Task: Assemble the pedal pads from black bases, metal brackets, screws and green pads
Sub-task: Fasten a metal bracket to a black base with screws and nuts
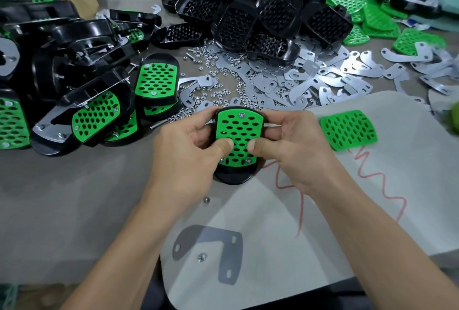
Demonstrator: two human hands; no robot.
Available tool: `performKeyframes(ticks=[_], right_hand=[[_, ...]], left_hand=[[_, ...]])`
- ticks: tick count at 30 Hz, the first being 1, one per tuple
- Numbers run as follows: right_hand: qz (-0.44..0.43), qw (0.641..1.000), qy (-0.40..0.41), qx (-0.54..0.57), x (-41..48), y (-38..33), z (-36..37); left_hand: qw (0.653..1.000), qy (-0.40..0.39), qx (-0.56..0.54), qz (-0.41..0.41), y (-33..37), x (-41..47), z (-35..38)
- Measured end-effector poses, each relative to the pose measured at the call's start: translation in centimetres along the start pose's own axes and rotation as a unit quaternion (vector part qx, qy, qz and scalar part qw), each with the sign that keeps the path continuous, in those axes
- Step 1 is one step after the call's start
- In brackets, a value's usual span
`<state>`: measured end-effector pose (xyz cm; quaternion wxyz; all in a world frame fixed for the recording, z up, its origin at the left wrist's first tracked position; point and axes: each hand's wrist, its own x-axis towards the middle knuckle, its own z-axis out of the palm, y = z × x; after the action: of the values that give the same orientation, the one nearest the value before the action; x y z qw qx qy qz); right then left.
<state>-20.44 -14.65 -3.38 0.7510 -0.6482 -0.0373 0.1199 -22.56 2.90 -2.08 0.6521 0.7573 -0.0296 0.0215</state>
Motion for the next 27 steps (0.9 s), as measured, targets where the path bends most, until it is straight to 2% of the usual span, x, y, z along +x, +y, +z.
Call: performKeyframes(ticks=[11,16,19,24,27], right_hand=[[-0.024,0.999,0.009,-0.030,-0.5,0.0,0.0],[-0.067,0.997,0.018,-0.032,0.3,-0.7,-0.1],[-0.096,0.995,0.010,-0.006,0.6,-0.8,-0.4],[-0.093,0.995,0.006,0.045,0.4,-0.1,-1.2],[-0.091,0.995,0.025,0.030,0.1,0.0,-1.5]], left_hand=[[0.999,0.029,0.009,0.012,0.0,0.5,0.9],[0.998,0.025,0.013,0.054,0.5,1.6,0.8],[0.997,0.015,0.011,0.076,0.7,2.0,0.8],[0.994,0.002,0.041,0.098,1.0,1.6,1.7],[0.993,-0.002,0.063,0.105,1.2,1.4,2.2]])
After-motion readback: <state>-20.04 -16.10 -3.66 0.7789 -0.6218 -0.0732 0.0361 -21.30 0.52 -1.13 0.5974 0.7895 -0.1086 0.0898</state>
